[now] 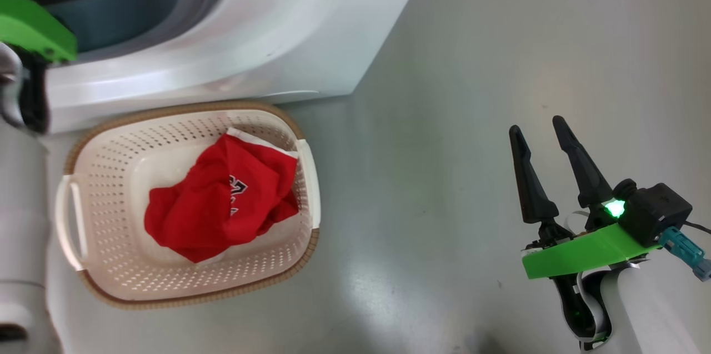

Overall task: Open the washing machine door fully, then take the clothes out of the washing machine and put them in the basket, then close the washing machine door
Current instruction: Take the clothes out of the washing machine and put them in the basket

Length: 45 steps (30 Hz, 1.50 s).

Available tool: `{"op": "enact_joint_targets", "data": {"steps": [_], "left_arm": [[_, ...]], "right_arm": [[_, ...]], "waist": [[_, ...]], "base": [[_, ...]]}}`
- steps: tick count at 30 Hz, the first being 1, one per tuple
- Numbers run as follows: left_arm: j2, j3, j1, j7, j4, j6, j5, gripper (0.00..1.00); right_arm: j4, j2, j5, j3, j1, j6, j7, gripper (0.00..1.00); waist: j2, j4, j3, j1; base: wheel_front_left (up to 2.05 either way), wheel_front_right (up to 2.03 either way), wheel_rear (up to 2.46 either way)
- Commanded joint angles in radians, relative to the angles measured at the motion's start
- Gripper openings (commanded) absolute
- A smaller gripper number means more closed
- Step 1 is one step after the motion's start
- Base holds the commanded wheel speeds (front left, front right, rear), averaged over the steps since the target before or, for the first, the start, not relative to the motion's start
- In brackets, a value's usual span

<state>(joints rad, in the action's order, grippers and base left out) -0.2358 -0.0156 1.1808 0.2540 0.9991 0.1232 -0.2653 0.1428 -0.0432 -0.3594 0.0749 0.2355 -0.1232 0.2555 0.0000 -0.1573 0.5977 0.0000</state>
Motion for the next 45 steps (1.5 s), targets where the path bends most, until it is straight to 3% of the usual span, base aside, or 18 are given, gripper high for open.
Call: {"op": "enact_joint_targets", "data": {"steps": [1,19,33,45], "left_arm": [[-0.032,-0.029,-0.048,0.008,-0.066,-0.006,0.007,0.0],[0.117,-0.173,-0.445,0.008,-0.587,0.007,0.12,0.0],[0.159,-0.151,-0.692,0.008,-0.966,0.007,0.155,0.0],[0.184,-0.189,-0.751,0.008,-1.283,0.007,0.16,0.0]], "right_arm": [[-0.017,-0.007,0.01,0.013,-0.011,-0.008,0.006,1.0],[-0.007,-0.007,0.016,-0.009,-0.056,-0.008,0.006,1.0],[-0.009,-0.007,0.017,-0.009,-0.071,-0.008,0.006,1.0],[-0.013,-0.007,0.024,-0.02,-0.071,-0.008,0.006,1.0]], "waist": [[0.0,0.02,-0.02,0.0],[0.0,0.081,-0.109,0.0],[0.0,0.094,-0.127,0.0],[0.0,0.103,-0.122,0.0]], "base": [[0.0,0.0,0.0],[0.0,0.0,0.0],[0.0,0.0,0.0],[0.0,0.0,0.0]]}}
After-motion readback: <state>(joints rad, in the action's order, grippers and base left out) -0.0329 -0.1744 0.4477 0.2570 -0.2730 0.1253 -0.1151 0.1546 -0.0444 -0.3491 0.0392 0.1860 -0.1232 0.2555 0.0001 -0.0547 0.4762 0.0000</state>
